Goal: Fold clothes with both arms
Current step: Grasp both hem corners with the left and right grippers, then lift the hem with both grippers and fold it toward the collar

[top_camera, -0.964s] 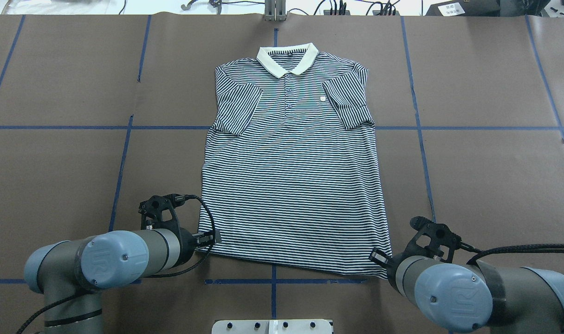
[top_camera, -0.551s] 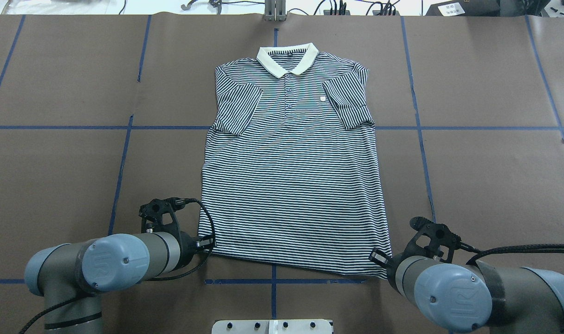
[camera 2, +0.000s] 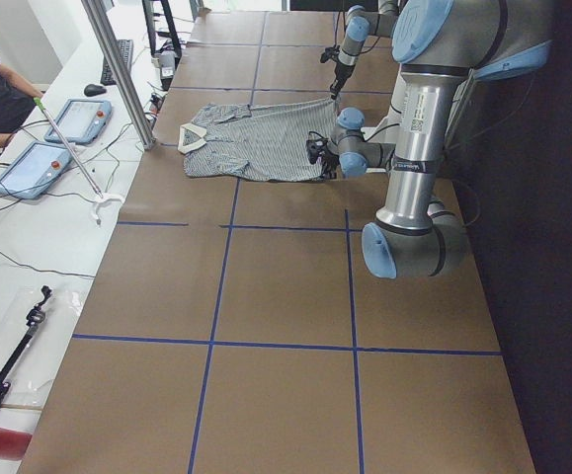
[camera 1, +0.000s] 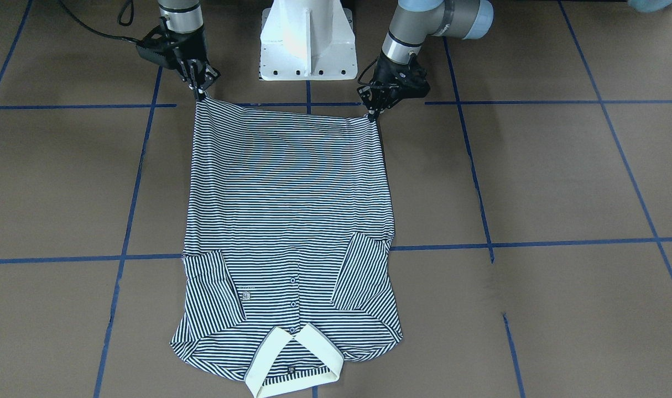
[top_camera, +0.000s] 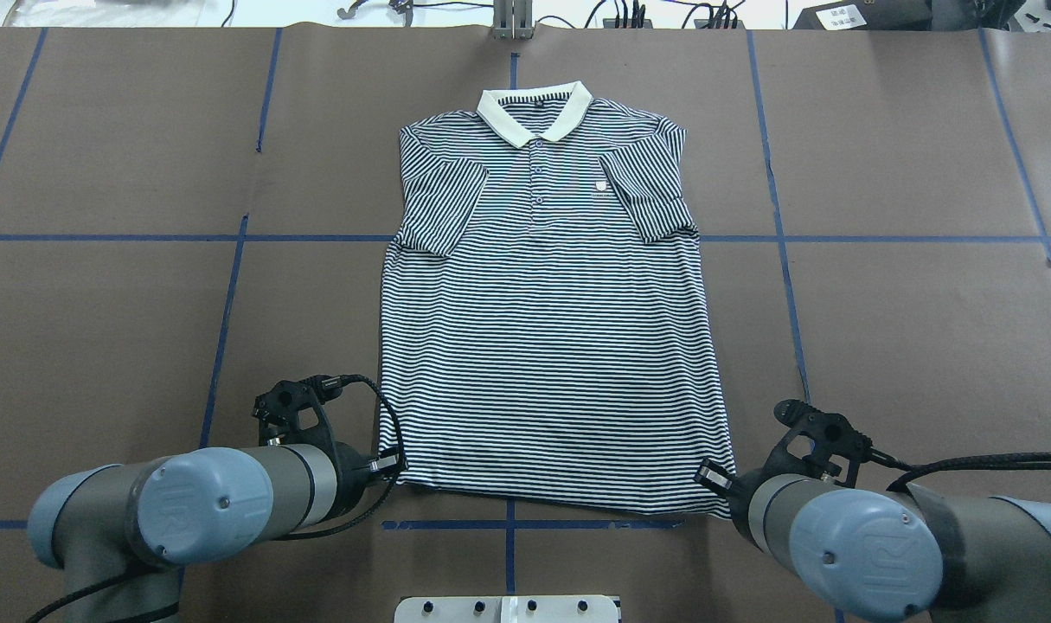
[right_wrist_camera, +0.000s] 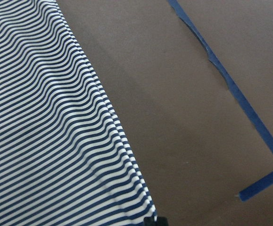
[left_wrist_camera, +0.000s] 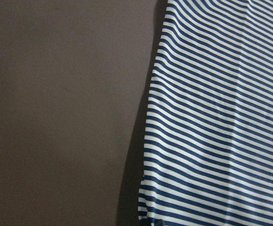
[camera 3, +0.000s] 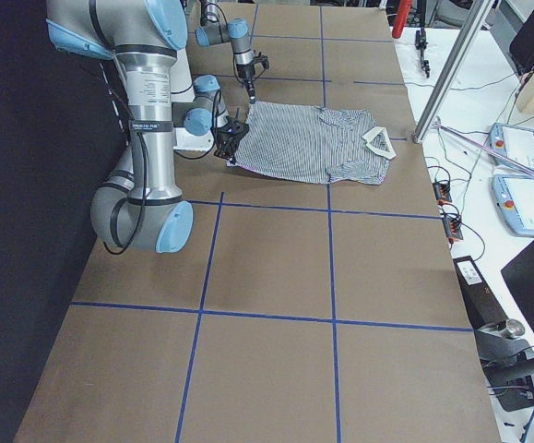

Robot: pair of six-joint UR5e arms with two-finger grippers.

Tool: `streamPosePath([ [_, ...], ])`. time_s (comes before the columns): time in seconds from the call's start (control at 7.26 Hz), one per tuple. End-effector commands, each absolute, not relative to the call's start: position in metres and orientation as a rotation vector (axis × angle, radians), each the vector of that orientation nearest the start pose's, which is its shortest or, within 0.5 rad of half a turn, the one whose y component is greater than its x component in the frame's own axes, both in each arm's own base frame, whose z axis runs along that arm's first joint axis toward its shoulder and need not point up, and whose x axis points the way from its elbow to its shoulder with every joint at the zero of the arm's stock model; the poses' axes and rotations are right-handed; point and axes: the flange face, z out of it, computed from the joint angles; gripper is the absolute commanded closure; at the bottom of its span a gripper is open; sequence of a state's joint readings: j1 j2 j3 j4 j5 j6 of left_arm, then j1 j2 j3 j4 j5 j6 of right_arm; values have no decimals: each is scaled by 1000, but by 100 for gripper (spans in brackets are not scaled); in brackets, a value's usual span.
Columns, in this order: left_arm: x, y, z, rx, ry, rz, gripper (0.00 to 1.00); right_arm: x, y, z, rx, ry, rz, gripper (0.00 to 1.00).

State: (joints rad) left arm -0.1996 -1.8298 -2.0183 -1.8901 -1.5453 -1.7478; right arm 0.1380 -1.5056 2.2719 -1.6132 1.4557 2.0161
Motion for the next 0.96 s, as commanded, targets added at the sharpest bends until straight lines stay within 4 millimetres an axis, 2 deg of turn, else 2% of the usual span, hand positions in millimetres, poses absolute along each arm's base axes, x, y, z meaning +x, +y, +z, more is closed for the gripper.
streamPosePath([
  [0.0, 464, -200, 234, -38, 999, -371, 100, -374, -193, 297, -51, -802, 586, 100],
  [0.14, 447, -200, 218, -39, 1026, -372, 100, -366, -194, 285, -46, -833, 593, 100],
  [0.28, 444, -199, 213, -32, 1038, -356, 100, -344, -219, 271, -19, -878, 660, 100],
  [0.41, 440, -222, 215, 7, 1032, -382, 100, -341, -238, 260, 6, -908, 692, 100],
  [0.55, 423, -259, 199, 98, 1061, -370, 100, -354, -272, 252, 55, -920, 719, 100],
  [0.69, 424, -308, 205, 183, 1021, -388, 100, -382, -317, 257, 132, -879, 700, 100],
  [0.83, 438, -366, 212, 253, 962, -413, 100, -401, -383, 256, 217, -828, 685, 100],
])
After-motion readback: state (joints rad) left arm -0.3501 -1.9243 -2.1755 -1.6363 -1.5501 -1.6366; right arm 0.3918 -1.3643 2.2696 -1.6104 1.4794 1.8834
